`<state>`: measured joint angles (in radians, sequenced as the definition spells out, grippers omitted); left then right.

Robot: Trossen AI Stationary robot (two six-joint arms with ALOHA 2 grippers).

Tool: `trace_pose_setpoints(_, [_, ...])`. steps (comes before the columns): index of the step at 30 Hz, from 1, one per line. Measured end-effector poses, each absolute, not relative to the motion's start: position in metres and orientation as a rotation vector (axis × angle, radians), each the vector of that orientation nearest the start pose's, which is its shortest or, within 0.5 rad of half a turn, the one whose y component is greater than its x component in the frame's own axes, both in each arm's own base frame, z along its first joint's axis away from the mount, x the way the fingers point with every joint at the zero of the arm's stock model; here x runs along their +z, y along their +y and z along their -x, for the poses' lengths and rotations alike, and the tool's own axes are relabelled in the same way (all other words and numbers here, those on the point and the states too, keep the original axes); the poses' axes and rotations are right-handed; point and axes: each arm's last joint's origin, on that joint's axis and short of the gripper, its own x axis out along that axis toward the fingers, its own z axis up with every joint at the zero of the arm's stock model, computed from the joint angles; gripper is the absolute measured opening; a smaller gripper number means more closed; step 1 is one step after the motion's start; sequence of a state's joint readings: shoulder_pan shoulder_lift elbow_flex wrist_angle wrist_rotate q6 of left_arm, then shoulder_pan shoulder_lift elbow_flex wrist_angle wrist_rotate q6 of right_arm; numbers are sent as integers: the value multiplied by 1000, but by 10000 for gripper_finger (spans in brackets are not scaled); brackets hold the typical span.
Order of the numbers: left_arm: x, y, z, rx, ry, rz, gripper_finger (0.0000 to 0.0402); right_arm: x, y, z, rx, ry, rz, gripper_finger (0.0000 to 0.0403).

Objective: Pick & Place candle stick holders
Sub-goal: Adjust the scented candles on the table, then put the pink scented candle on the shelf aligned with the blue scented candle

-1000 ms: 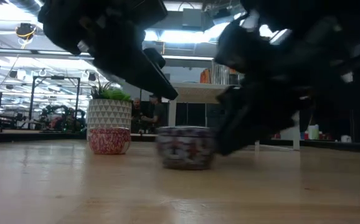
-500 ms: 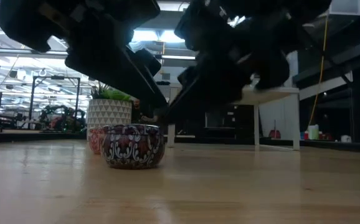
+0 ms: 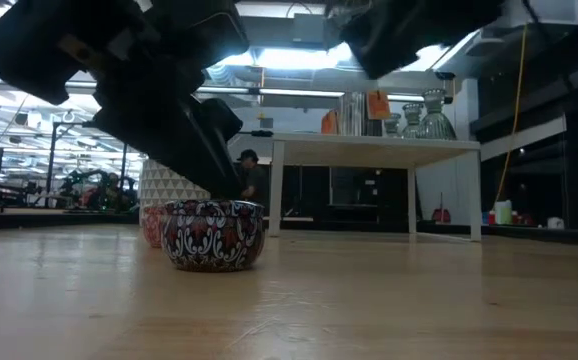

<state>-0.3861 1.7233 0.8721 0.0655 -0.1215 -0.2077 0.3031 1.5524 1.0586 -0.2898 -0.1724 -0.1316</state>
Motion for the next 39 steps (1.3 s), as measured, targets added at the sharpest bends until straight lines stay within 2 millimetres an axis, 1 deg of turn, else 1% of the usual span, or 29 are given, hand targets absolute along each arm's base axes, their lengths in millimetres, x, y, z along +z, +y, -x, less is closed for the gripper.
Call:
trace_pose_setpoints(5, [151,-122,-311,-167,788,-2,116,261,92,-270,578,670,183,135])
trace_pose_setpoints(10, [151,-122,-311,-167,792,-4,116,265,81,-232,593,597,152,135])
trace_pose_setpoints(14, [160,-119,-309,-161,775,3,115,260,72,-207,564,552,119,135])
trace_pose_setpoints(17, [172,-115,-308,-135,741,4,117,251,66,-189,520,532,104,135])
trace_pose_setpoints(20, [184,-110,-304,-107,722,3,118,241,61,-174,513,471,90,135])
trace_pose_setpoints(23, [195,-104,-299,-77,708,3,117,231,57,-160,514,420,87,135])
trace_pose_setpoints(29, [212,-92,-291,-2,679,-6,117,223,50,-140,503,357,85,135])
trace_pose_setpoints(34, [221,-85,-290,66,640,-12,117,215,44,-128,457,316,109,135])
trace_pose_setpoints(39, [223,-78,-291,96,632,-5,116,203,40,-118,415,288,115,135])
